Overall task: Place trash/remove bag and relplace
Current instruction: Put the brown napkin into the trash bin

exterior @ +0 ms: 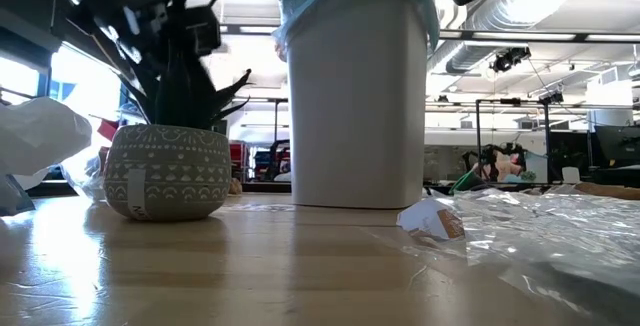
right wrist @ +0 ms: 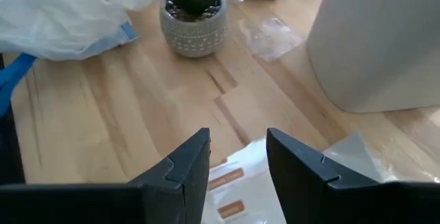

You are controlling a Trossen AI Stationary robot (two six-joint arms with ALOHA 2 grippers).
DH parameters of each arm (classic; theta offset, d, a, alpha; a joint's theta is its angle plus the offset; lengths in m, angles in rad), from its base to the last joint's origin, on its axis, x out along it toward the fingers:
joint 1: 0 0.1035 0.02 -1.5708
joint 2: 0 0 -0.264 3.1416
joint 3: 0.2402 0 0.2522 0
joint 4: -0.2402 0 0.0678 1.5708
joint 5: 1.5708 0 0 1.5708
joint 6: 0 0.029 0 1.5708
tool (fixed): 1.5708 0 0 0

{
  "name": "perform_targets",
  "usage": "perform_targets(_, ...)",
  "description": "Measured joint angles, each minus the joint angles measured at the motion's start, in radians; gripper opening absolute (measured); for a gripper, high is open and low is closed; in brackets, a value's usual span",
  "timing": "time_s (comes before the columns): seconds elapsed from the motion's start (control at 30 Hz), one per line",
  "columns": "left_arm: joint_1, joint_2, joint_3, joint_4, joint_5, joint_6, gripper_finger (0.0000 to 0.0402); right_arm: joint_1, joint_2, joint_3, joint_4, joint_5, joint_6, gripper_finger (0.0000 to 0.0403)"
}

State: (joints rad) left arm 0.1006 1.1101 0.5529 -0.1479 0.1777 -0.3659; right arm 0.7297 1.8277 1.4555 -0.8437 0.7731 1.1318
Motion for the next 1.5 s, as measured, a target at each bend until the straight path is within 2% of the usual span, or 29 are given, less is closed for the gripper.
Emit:
perform_targets(0.1,0.002,-0.015,0.0,-0.121,-0.032,0.015,0.0133,-0.005,0.0,0.0,-0.001,0.001,-0.015,0.0129)
perform_targets(0.27,0.035,-0.073,0.0,-0.27,-0.234,0.027,0.0133,-0.007,0.0,0.0,-0.004,0.018,-0.033,0.0129)
perform_targets(0.57,0.233,-0.175,0.0,-0.443,-0.451,0.028,0.0133,-0.01,0.0,0.0,-0.004,0.038,-0.033,0.0129)
perform_targets(0.63,0.296,-0.18,0.0,-0.438,-0.42,0.034,0.0133,-0.01,0.0,0.0,0.0,0.039,-0.033,0.0129)
perform_targets(0.77,0.395,-0.171,0.0,-0.369,-0.18,0.061,0.0133,-0.01,0.0,0.0,0.006,0.045,-0.033,0.0129)
perform_targets(0.83,0.412,-0.162,0.0,-0.354,-0.093,0.064,0.0133,-0.01,0.0,0.0,0.009,0.046,-0.033,0.0129)
perform_targets(0.97,0.403,-0.125,0.0,-0.363,-0.013,0.111,0.0133,-0.01,0.0,0.0,0.018,0.047,-0.033,0.0129)
perform_targets(1.23,0.363,0.032,0.0,-0.351,-0.034,0.108,0.0133,-0.01,0.0,0.0,0.019,0.059,-0.03,0.0129)
perform_targets(1.37,0.355,0.11,0.0,-0.306,-0.064,0.088,0.0133,-0.01,0.0,0.0,0.028,0.06,-0.022,0.0129)
perform_targets(1.5,0.356,0.176,0.0,-0.233,-0.046,0.08,0.0133,-0.01,0.0,0.0,0.038,0.06,-0.022,0.0129)
